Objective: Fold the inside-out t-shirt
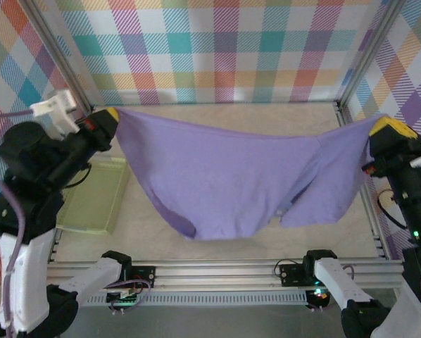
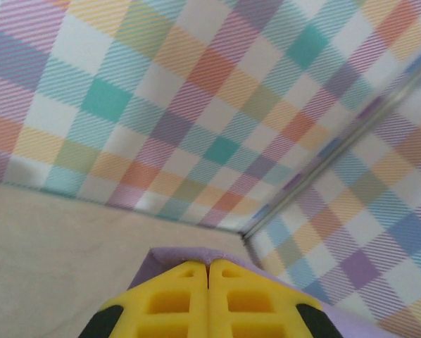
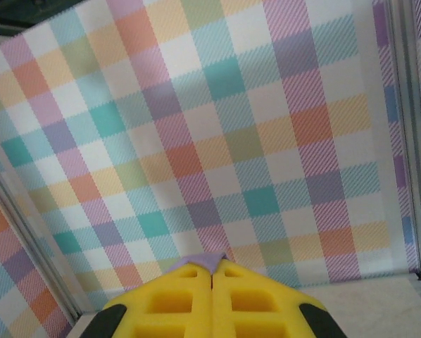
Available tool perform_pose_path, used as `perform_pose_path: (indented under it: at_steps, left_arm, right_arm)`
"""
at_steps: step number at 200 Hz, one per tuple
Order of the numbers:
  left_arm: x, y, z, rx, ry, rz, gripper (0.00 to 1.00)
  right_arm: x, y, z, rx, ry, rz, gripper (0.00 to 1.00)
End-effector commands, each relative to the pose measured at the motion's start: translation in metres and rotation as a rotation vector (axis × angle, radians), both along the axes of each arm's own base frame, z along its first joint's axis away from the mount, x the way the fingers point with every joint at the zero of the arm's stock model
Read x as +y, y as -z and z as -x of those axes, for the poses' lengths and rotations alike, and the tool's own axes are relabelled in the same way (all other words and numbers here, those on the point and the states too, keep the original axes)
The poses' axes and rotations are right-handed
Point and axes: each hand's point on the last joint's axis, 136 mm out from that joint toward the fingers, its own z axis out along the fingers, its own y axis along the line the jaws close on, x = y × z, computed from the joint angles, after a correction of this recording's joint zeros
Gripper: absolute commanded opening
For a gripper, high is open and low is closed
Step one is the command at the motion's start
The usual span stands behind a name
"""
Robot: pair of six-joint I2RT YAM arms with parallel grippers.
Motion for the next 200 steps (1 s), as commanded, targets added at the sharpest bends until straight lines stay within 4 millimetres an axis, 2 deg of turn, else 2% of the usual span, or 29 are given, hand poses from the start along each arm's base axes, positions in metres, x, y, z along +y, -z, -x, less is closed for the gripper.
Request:
perform_pose_path:
  at_steps: [1,27,80,88,92,96,97,102,113,125,139,150,164,181,200]
  left_arm:
    - [0.005,0.055,-0.061,0.187,-0.109,-0.092,0.00]
    - [-0.001,0.117,-0.118,0.379,-0.156,-0.177,0.00]
    - [-0.026,0.212,-0.205,0.617,-0.123,-0.292,0.00]
    - [-0.032,0.228,-0.218,0.663,-0.105,-0.313,0.11]
    - [-0.034,0.237,-0.224,0.689,-0.095,-0.324,0.20]
    - [-0.036,0.247,-0.229,0.719,-0.094,-0.340,0.31]
    - [-0.035,0.251,-0.229,0.732,-0.094,-0.344,0.33]
    - [-0.035,0.260,-0.234,0.764,-0.104,-0.364,0.44]
    - [-0.030,0.281,-0.236,0.850,-0.129,-0.427,0.60]
    - [-0.022,0.293,-0.230,0.906,-0.176,-0.507,0.69]
    - [-0.021,0.299,-0.211,0.920,-0.209,-0.587,0.77]
    - [-0.029,0.303,-0.192,0.895,-0.208,-0.627,0.82]
    - [-0.057,0.309,-0.160,0.851,-0.138,-0.635,0.85]
    - [-0.098,0.326,-0.114,0.792,-0.023,-0.661,0.89]
    - [-0.144,0.361,-0.058,0.742,0.136,-0.739,0.93]
  right_arm:
    - [-0.004,0.018,-0.069,0.096,0.029,-0.010,0.00]
    - [-0.001,0.062,-0.134,0.237,0.019,-0.007,0.00]
    - [0.008,0.173,-0.244,0.502,-0.017,-0.002,0.00]
    - [0.009,0.192,-0.259,0.547,-0.020,-0.003,0.00]
    - [0.010,0.202,-0.267,0.570,-0.023,-0.002,0.01]
    - [0.009,0.210,-0.275,0.589,-0.022,-0.002,0.08]
    - [0.009,0.213,-0.277,0.596,-0.021,-0.001,0.13]
    - [0.008,0.225,-0.286,0.627,-0.013,0.002,0.27]
    - [0.002,0.249,-0.298,0.700,0.025,0.010,0.52]
    - [-0.007,0.279,-0.302,0.804,0.080,0.021,0.65]
    - [-0.010,0.305,-0.291,0.879,0.105,0.013,0.72]
    - [-0.009,0.322,-0.279,0.908,0.103,-0.012,0.75]
    - [-0.002,0.349,-0.256,0.967,0.079,-0.058,0.76]
    - [0.013,0.388,-0.222,1.051,0.030,-0.140,0.74]
    - [0.040,0.429,-0.187,1.126,-0.059,-0.199,0.69]
